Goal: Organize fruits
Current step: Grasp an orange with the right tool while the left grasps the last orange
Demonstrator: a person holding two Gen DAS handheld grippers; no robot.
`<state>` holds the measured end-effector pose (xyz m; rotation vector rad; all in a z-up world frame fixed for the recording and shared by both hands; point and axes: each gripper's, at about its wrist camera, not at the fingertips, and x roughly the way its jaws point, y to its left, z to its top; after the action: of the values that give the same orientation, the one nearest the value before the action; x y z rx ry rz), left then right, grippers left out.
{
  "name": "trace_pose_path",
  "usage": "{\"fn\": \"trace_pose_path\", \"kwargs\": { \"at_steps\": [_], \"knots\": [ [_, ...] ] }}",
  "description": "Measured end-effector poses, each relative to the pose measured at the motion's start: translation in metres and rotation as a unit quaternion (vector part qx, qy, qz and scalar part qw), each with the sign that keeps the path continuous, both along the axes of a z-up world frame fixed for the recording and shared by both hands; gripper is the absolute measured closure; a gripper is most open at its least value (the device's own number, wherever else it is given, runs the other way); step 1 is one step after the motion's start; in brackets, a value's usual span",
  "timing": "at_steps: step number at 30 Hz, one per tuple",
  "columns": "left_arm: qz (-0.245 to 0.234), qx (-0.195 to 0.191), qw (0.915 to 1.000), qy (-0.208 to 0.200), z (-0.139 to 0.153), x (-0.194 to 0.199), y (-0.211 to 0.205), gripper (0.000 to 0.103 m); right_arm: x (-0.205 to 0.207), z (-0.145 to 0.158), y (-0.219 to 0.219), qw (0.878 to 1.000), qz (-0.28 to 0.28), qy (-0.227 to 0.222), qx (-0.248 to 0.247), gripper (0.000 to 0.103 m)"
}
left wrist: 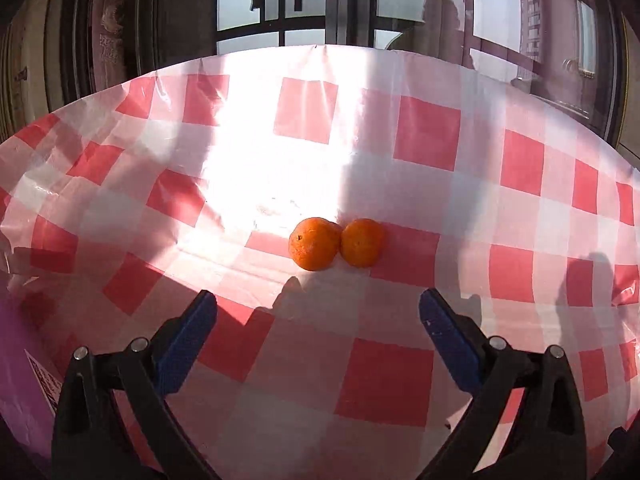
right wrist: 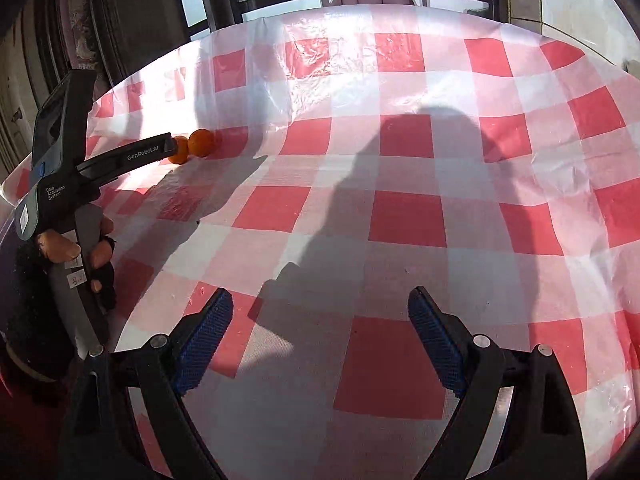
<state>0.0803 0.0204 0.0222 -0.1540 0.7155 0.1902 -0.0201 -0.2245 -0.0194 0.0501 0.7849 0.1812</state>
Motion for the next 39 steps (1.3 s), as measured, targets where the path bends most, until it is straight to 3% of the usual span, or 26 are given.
{"fn": "trace_pose_path", "kwargs": {
  "at_steps": [3, 6, 9, 12, 15, 24, 26, 29, 33, 36, 39],
  "knots": [
    [0.059, -0.068, 0.9959, -0.012, -0.003, 0.005, 0.045, 0.002, 0.039, 0.004, 0.024, 1.0, 0.024, -0.01, -0.012, 0.016],
    [0.087, -0.132, 0.9872, -0.018, -0.008, 0.011, 0.078, 0.002, 0.083, 0.005, 0.064, 0.997, 0.073, -0.007, -0.036, 0.017],
    [0.098, -0.112, 0.9887, -0.02, -0.009, 0.016, 0.083, 0.002, 0.127, 0.003, 0.104, 0.991, 0.121, -0.003, -0.06, 0.03],
    [0.092, -0.129, 0.9869, -0.032, -0.009, 0.014, 0.083, 0.002, 0.164, 0.002, 0.136, 0.984, 0.161, 0.0, -0.081, 0.032],
    [0.12, -0.092, 0.9881, -0.026, -0.011, 0.011, 0.085, 0.002, 0.193, -0.005, 0.16, 0.974, 0.199, 0.017, -0.107, 0.04],
    [0.129, -0.085, 0.9876, -0.025, -0.011, 0.013, 0.085, 0.002, 0.209, 0.0, 0.197, 0.953, 0.249, -0.01, -0.173, 0.044],
    [0.123, -0.088, 0.9882, -0.026, -0.011, 0.013, 0.085, 0.002, 0.207, 0.0, 0.196, 0.953, 0.257, -0.003, -0.158, 0.067],
    [0.103, -0.099, 0.9894, -0.023, -0.013, 0.016, 0.084, 0.002, 0.197, 0.002, 0.175, 0.965, 0.219, 0.0, -0.145, 0.067],
    [0.071, -0.117, 0.9906, -0.015, -0.017, 0.021, 0.076, 0.002, 0.171, 0.011, 0.102, 0.994, 0.108, 0.014, -0.028, 0.067],
    [0.04, -0.118, 0.9922, -0.006, -0.018, 0.026, 0.064, 0.002, 0.144, 0.009, 0.054, 0.998, 0.041, 0.016, 0.046, 0.067],
    [0.021, -0.114, 0.9933, 0.005, -0.018, 0.035, 0.053, 0.002, 0.133, 0.009, 0.013, 0.993, -0.004, 0.013, 0.12, 0.066]
  ]
}}
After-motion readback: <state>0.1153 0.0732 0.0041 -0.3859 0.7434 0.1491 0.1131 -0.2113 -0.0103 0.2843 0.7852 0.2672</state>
